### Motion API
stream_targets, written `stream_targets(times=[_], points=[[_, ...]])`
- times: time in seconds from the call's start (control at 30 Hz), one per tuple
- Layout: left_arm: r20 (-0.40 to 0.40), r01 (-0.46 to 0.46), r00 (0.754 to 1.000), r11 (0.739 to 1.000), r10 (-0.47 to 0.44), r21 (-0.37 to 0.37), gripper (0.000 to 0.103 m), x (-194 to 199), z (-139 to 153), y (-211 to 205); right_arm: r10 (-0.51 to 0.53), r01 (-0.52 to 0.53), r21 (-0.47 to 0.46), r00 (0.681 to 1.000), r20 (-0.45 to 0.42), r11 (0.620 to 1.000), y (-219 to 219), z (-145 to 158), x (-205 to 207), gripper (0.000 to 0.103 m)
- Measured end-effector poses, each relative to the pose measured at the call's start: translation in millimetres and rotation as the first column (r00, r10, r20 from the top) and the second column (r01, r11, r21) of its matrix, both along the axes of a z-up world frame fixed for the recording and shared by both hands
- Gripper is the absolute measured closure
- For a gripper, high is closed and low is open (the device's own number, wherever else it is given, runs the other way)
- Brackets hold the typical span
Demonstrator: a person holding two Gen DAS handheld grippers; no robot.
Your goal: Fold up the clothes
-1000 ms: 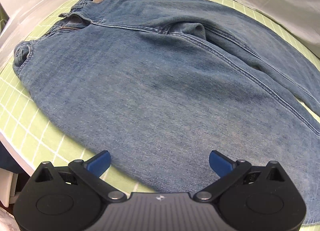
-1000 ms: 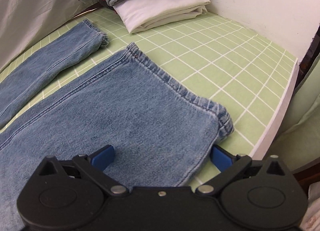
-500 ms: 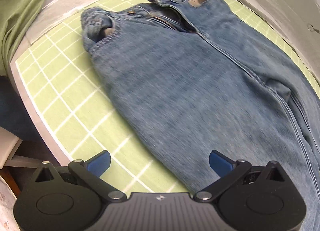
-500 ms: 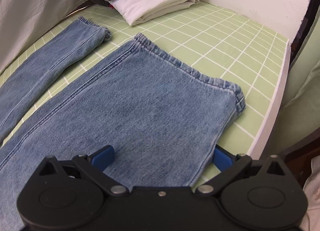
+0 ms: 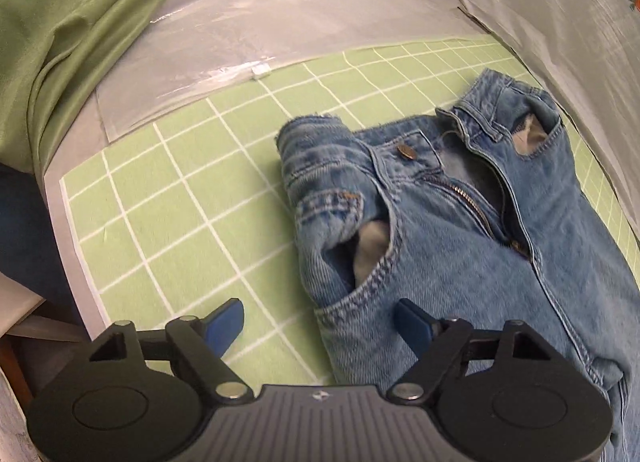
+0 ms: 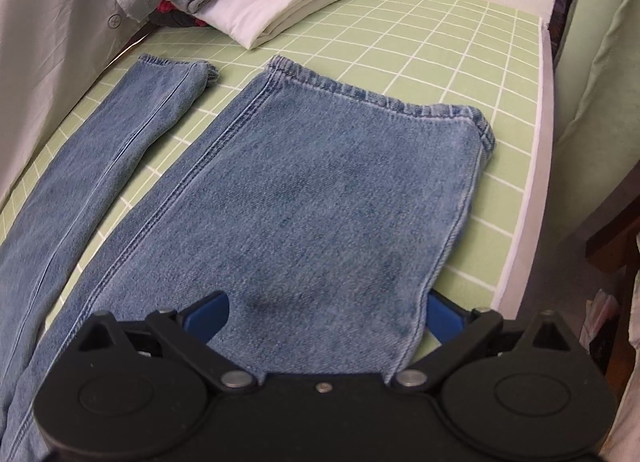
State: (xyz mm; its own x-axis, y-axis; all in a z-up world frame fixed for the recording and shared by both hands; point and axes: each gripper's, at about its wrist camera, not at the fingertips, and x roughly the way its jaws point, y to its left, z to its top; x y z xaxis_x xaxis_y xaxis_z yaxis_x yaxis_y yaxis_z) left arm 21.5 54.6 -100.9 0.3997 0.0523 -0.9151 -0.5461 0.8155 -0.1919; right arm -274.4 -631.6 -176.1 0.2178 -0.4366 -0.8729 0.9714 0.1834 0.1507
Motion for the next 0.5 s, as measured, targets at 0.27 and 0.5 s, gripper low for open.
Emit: stream_targets(times=[0.27,0.5], points=[[0.043,-0.051,0.998,0.998,0.052,-0.032,0.023,16.0,2.2,15.4,-0.111,0.111,0.007,0.993,0.033,0.994,-2.5,2.2,0.4,0.009],[0.055,-0.073,0.996,0.997,0.074,-0.011,0.030,20.5,2.4,14.6,-0.162,0.162,0.007,0.982,0.093,0.987,-15.0,6.2,-12.5,0.022]])
